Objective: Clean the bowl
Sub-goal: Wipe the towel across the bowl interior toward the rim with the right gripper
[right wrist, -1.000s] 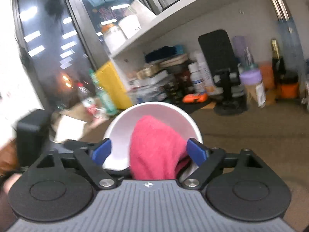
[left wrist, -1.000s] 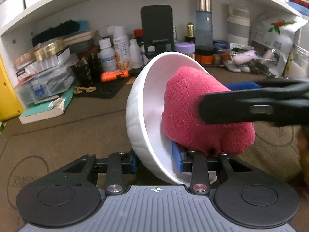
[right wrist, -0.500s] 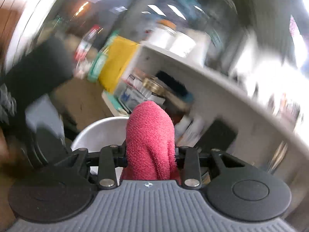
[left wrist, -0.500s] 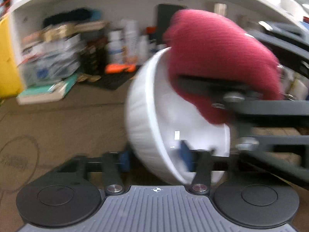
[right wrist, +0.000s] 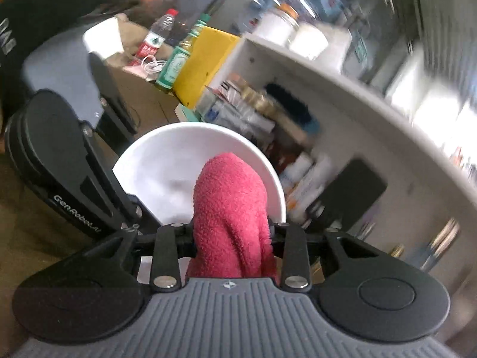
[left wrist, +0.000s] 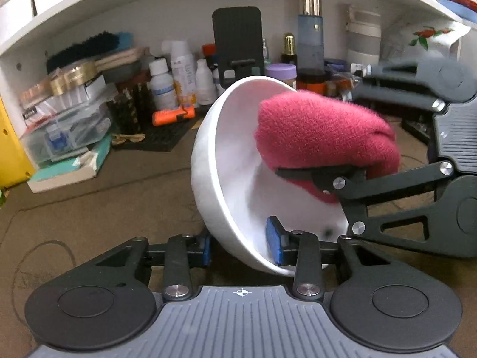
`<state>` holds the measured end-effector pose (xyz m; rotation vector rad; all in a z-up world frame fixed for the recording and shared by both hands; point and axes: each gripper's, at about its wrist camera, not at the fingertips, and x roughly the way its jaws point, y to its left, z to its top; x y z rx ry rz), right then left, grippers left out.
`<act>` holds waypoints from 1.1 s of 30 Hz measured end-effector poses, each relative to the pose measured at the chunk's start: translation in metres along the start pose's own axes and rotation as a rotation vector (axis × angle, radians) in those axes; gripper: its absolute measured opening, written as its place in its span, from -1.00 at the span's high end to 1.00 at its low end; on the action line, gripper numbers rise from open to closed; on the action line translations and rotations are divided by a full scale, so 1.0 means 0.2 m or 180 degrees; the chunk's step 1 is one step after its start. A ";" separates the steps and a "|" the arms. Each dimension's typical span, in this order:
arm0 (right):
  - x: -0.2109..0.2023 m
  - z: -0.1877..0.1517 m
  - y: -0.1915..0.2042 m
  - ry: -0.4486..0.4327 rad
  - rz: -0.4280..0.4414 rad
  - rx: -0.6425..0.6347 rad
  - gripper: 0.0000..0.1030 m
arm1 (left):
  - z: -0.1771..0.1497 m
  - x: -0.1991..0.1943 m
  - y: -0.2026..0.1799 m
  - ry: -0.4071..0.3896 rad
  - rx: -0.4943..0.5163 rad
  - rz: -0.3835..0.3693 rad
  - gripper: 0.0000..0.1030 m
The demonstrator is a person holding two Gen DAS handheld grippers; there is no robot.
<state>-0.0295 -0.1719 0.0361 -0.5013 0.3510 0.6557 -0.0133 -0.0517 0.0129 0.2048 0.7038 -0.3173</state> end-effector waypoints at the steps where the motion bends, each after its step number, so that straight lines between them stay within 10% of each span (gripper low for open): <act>1: 0.01 -0.01 -0.05 0.0046 0.0118 0.0353 0.33 | 0.01 0.01 0.00 -0.0017 -0.0027 0.0031 0.25; 7: 0.05 -0.19 -0.27 0.0053 0.0775 0.2305 0.32 | 0.00 0.04 0.00 -0.0097 -0.0221 0.0162 -0.28; 13: 0.05 -0.26 -0.32 -0.0036 0.0790 0.2908 0.31 | -0.04 0.06 -0.03 -0.0206 -0.0619 0.0311 -0.52; 20: -0.16 0.04 -0.07 -0.0351 -0.0071 0.0814 0.31 | 0.01 0.02 -0.04 -0.0126 -0.0240 0.0084 0.43; 25: -0.13 0.09 0.09 -0.0385 -0.0227 -0.0599 0.31 | 0.03 -0.02 0.03 0.0167 -0.0019 -0.0207 0.45; 30: -0.04 0.03 0.14 -0.0136 -0.0083 -0.1028 0.30 | 0.03 -0.06 0.05 0.0191 0.0252 -0.0053 0.44; 33: -0.01 -0.01 0.13 -0.0021 0.0007 -0.0552 0.28 | 0.04 -0.06 0.03 0.0136 0.0328 0.0061 0.41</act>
